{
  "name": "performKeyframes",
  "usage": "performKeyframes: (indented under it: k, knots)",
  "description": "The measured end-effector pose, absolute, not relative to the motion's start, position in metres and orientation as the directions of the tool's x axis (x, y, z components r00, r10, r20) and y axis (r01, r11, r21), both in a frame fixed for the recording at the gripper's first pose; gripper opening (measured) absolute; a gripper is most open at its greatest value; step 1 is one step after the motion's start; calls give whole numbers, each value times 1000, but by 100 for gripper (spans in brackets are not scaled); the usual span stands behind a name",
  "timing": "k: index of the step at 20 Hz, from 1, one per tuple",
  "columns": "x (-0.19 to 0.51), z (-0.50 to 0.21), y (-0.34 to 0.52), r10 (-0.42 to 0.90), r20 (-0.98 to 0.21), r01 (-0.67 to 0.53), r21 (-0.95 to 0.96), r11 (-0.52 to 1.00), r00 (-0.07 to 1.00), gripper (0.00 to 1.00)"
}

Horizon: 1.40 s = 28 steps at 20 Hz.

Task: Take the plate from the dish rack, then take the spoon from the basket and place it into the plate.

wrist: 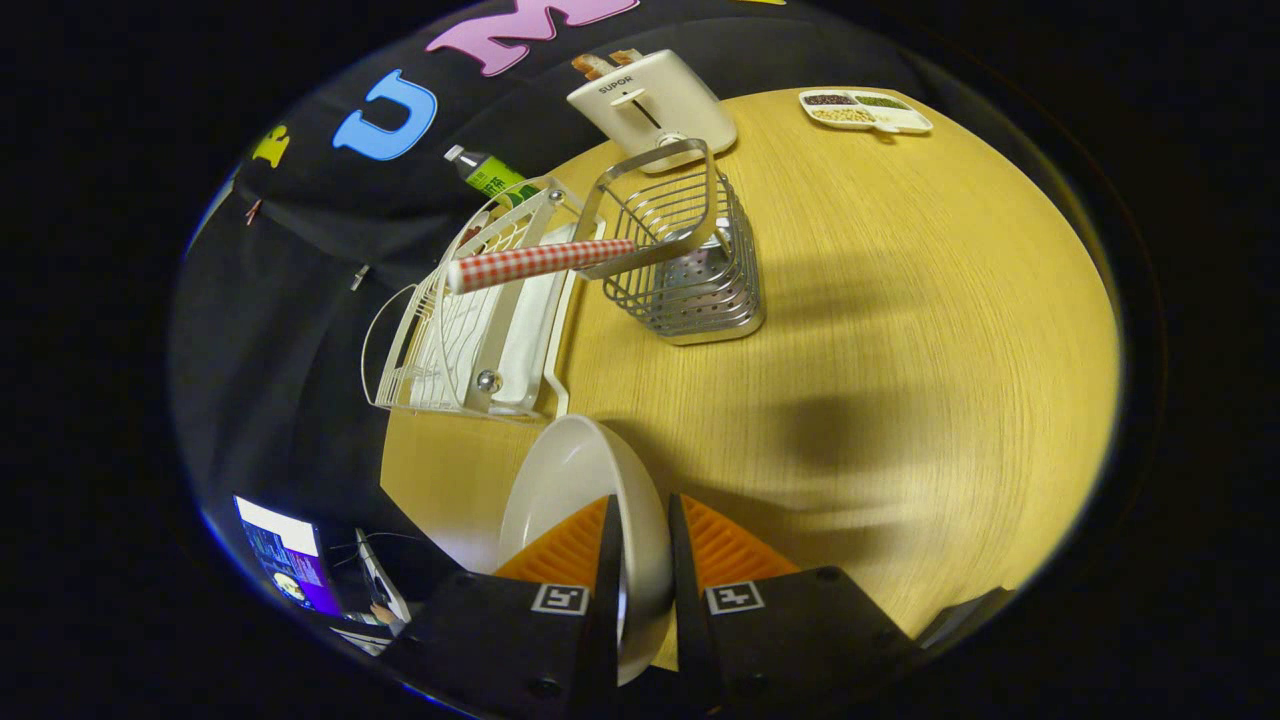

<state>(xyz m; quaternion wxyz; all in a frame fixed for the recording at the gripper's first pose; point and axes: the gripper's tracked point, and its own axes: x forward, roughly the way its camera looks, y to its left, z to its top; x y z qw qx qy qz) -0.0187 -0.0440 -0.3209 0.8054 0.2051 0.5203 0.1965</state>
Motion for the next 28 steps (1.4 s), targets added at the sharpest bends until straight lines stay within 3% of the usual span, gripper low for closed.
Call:
performKeyframes:
  k: [2, 4, 5, 7, 13, 17, 28]
  knots:
    - [-10, -333, -57, 492, -771, -125, 486, 865, 405, 31]
    - [-7, -329, -60, 490, -754, -142, 480, 866, 437, 49]
    - [-8, -323, -64, 483, -746, -149, 471, 869, 458, 78]
    - [-4, -311, -72, 459, -729, -182, 431, 884, 508, 98]
    - [16, -246, -62, 464, -574, -378, 271, 885, 674, 99]
    - [36, -224, -38, 497, -485, -477, 176, 861, 720, 99]
    - [105, -244, -12, 457, -426, -464, 93, 881, 781, 97]
